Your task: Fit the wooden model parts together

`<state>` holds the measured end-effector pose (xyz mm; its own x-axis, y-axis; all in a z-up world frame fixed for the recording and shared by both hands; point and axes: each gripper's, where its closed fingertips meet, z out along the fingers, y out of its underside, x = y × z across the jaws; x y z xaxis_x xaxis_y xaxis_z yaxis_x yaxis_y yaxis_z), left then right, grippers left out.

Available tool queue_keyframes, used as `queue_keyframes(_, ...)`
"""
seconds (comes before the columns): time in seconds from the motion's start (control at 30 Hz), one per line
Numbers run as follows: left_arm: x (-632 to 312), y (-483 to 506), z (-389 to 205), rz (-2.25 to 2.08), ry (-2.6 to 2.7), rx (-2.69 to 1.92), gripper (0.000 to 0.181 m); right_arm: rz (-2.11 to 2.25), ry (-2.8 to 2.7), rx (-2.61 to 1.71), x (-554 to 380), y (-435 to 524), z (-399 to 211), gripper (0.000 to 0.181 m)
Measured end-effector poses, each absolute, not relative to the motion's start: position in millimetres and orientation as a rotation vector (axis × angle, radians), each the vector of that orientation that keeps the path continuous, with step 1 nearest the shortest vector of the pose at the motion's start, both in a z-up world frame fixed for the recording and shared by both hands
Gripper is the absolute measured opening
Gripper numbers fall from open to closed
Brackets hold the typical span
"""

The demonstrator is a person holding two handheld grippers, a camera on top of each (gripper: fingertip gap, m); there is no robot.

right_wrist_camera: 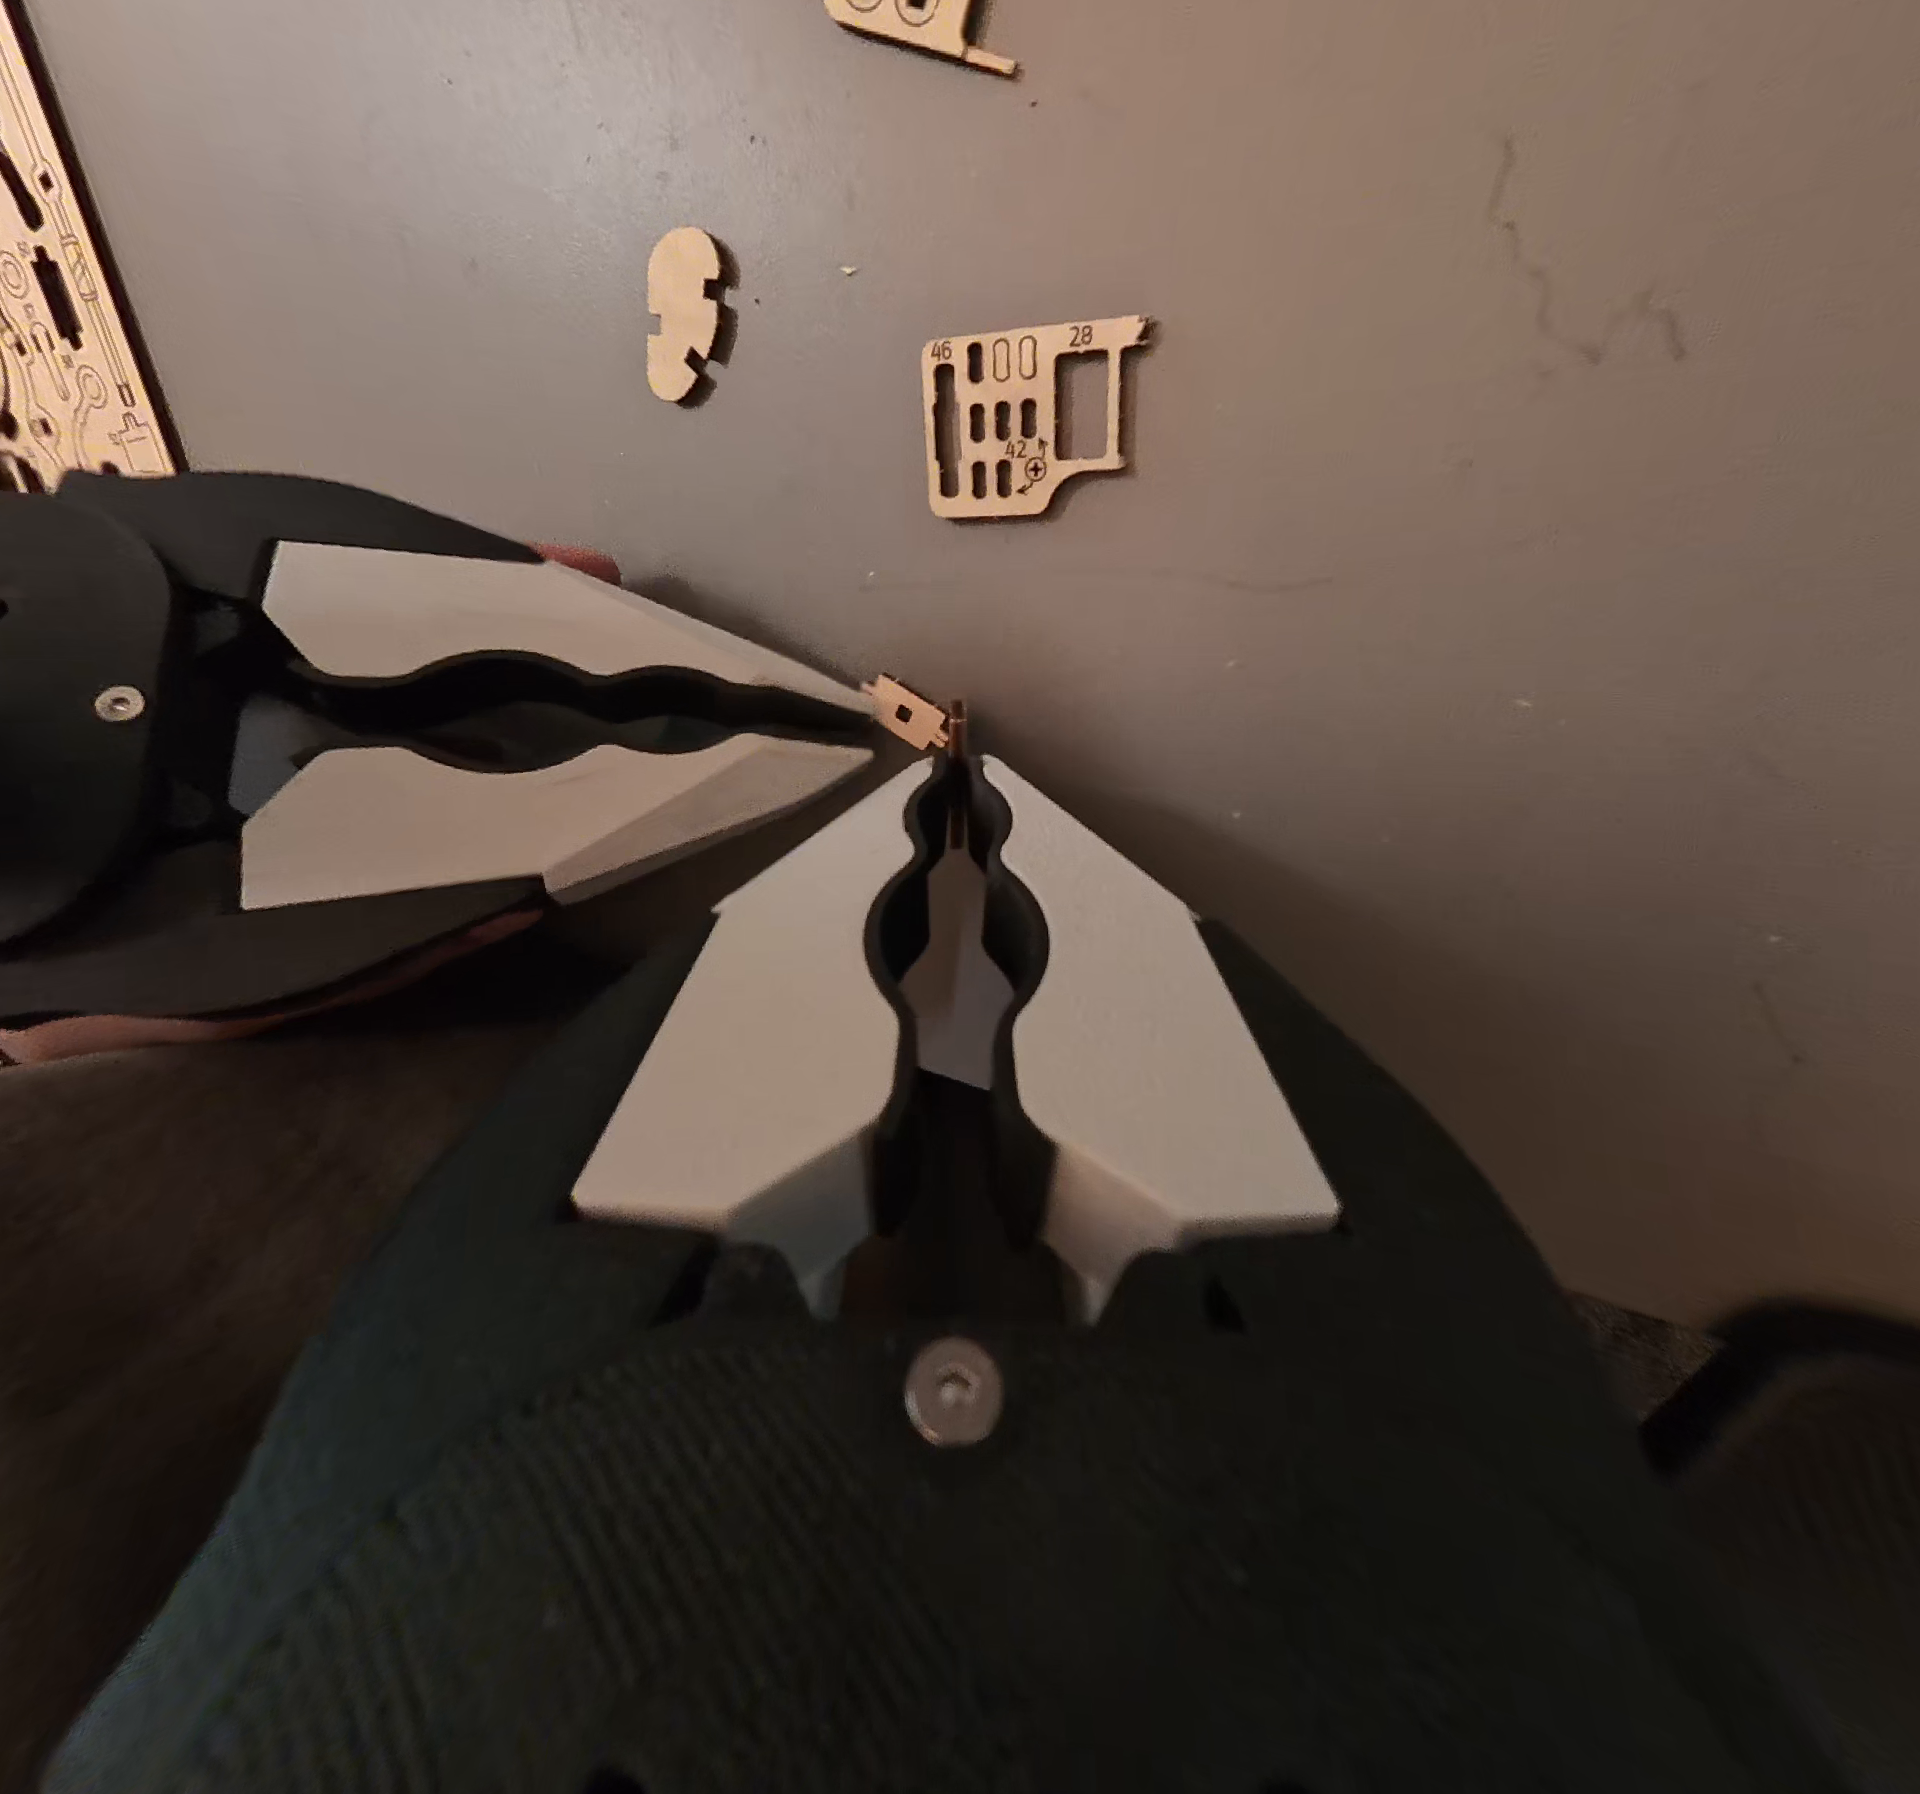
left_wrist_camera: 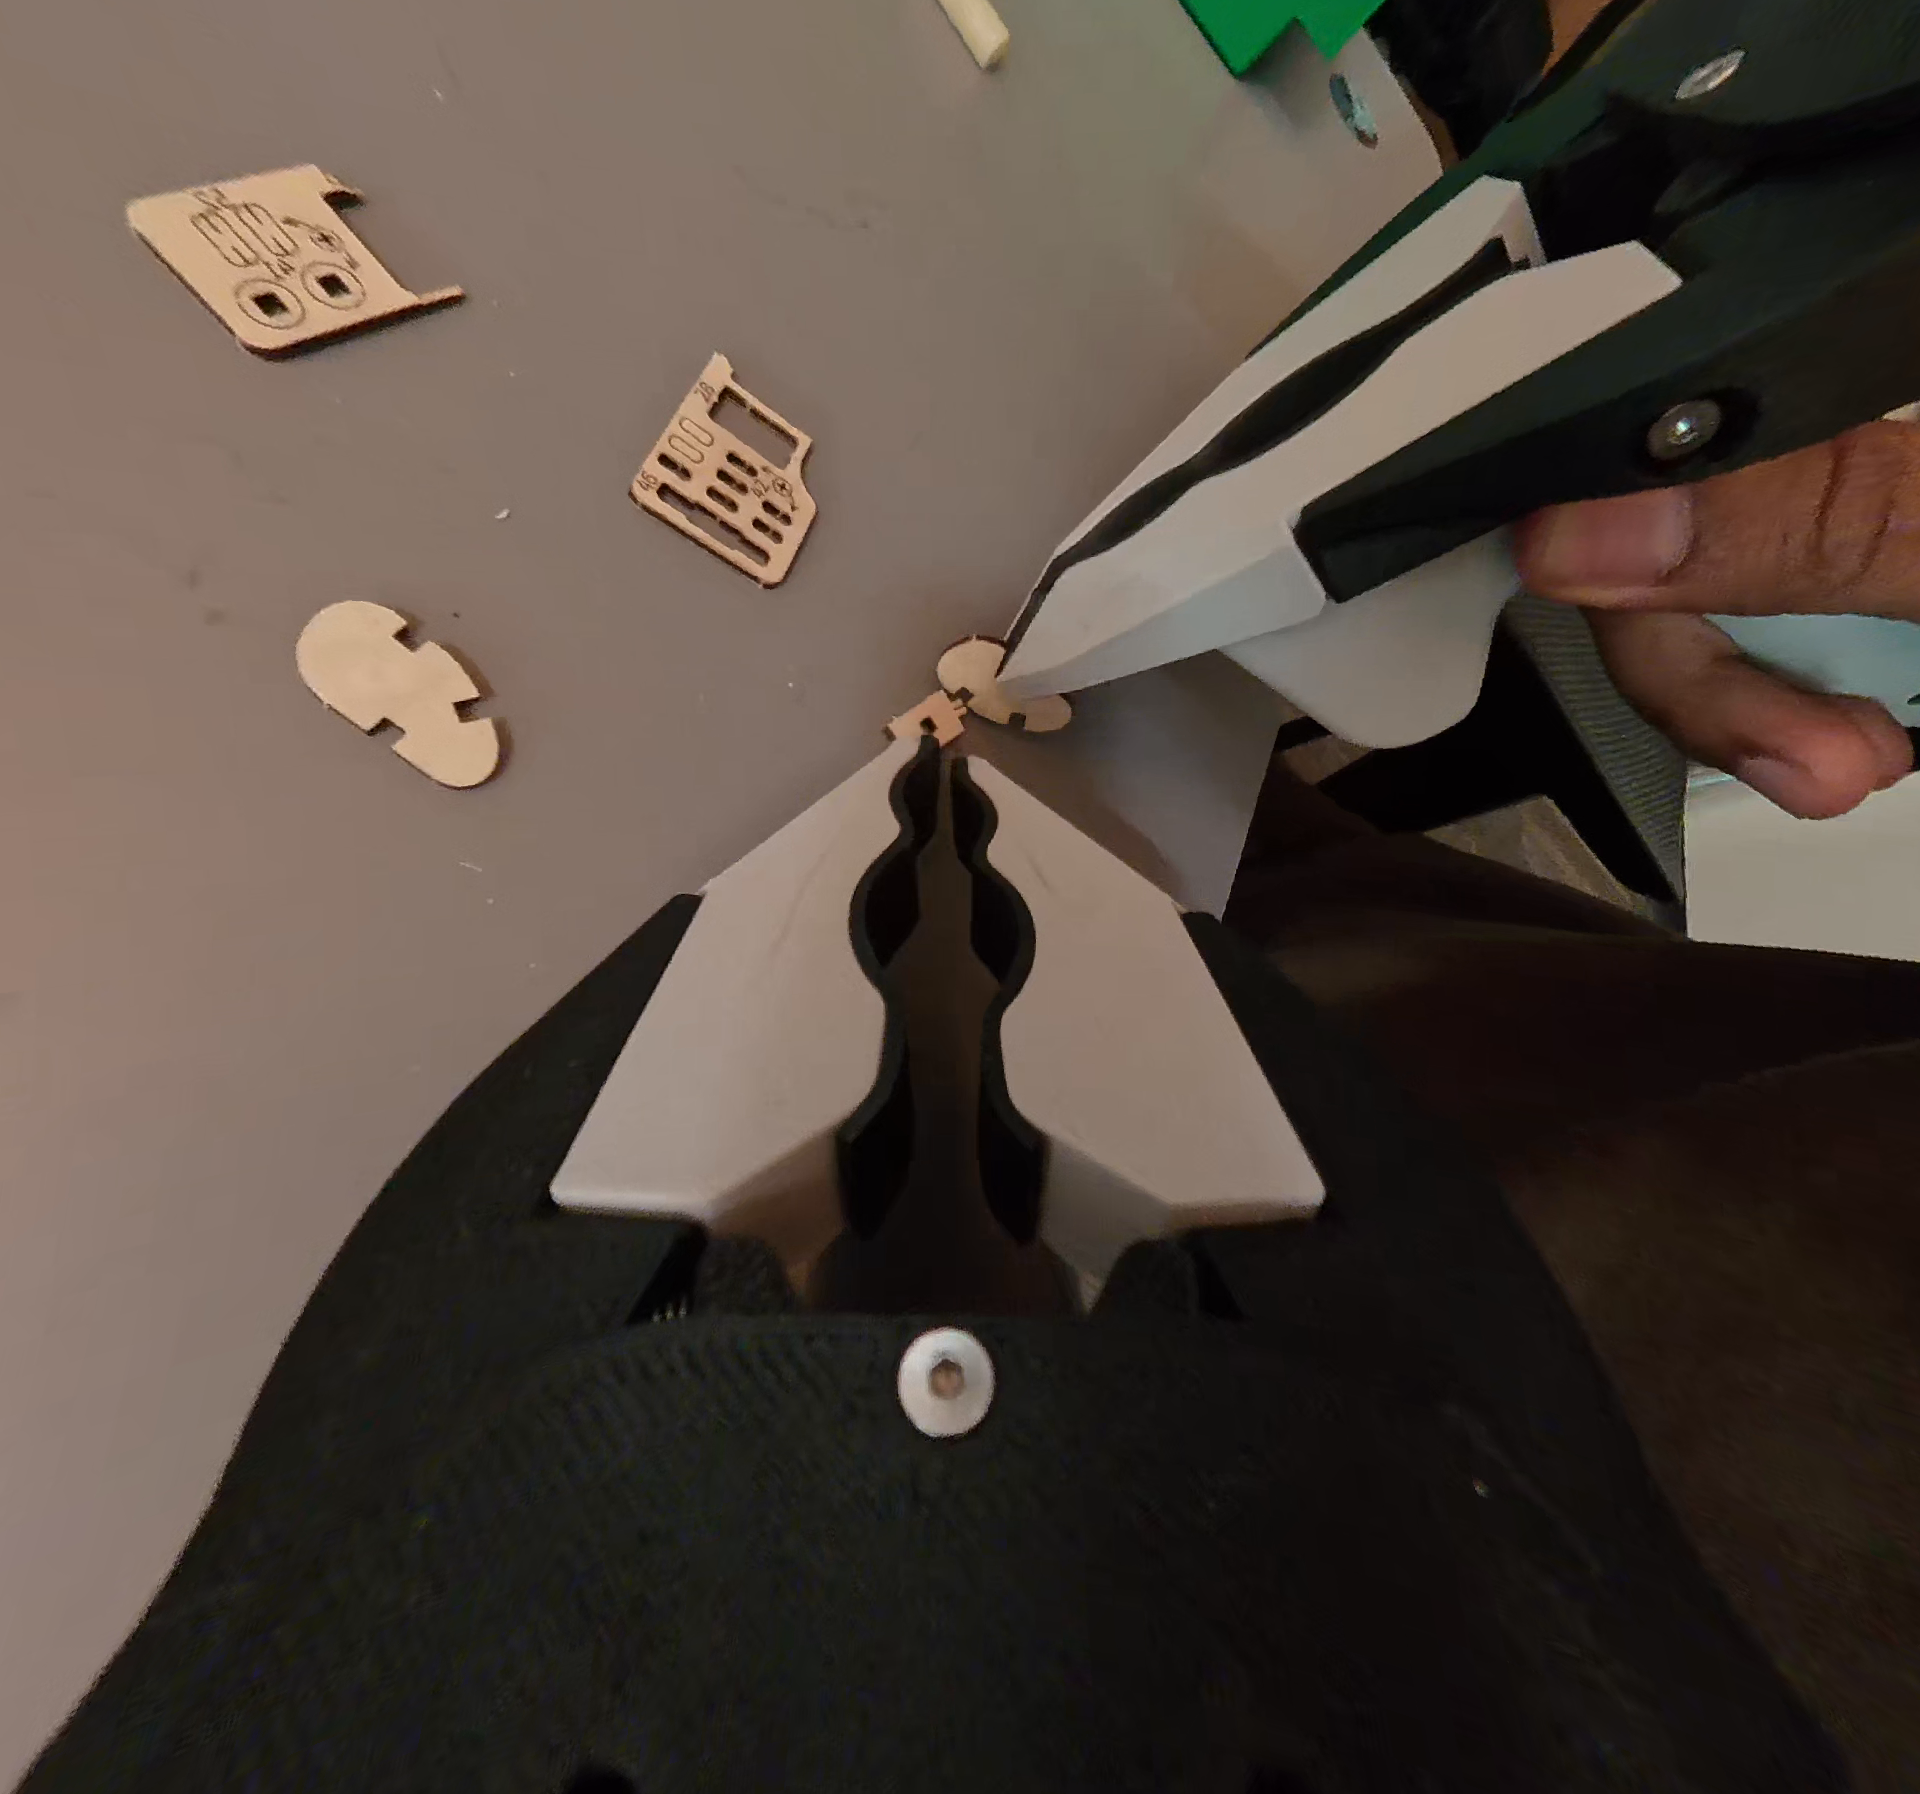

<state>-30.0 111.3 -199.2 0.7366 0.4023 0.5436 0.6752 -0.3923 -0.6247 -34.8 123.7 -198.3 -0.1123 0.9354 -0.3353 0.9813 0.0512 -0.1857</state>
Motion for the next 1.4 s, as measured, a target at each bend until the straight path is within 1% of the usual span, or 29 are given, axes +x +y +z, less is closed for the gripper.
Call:
queue_keyframes(0.9, -45, 105, -196, -0.335, -0.860, -1.990, 0.003, -0.535, 2.248, 1.924, -31, 121, -197, 0.001)
queue_keyframes(1.4, -45, 108, -198, -0.345, -0.855, -2.008, 0.005, -0.535, 2.326, 1.915, -45, 131, -197, 0.001)
